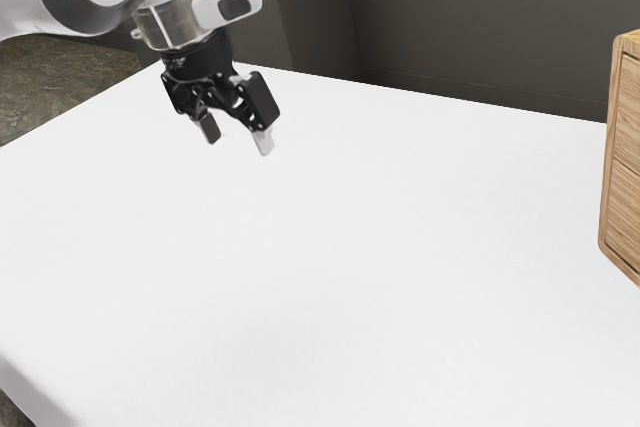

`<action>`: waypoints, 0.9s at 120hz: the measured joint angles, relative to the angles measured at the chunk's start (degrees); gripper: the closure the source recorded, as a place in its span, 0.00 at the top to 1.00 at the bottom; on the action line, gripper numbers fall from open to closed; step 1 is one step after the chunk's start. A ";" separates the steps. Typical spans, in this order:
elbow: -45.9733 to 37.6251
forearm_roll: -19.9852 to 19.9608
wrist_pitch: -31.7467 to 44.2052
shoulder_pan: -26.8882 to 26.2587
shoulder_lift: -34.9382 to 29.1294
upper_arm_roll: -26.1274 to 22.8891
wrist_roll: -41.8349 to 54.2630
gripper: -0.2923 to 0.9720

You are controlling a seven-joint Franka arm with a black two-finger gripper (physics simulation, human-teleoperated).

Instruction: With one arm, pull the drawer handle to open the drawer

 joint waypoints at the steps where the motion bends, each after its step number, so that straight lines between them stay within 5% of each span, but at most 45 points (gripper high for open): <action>1: 0.00 -0.01 -0.04 0.15 -0.01 0.00 0.01 0.77; 18: 0.36 -0.34 -0.73 1.74 -0.05 0.04 0.13 0.77; 32: 13.19 0.58 -6.17 3.03 -1.81 -1.31 -1.03 0.77; 47: 15.36 -1.04 -8.78 2.93 1.12 -2.24 -6.00 0.77; 66: 15.41 -0.68 -4.72 -5.55 13.33 -2.33 -13.94 0.77; 108: 17.69 -0.28 3.27 -18.19 19.03 0.03 -27.81 0.77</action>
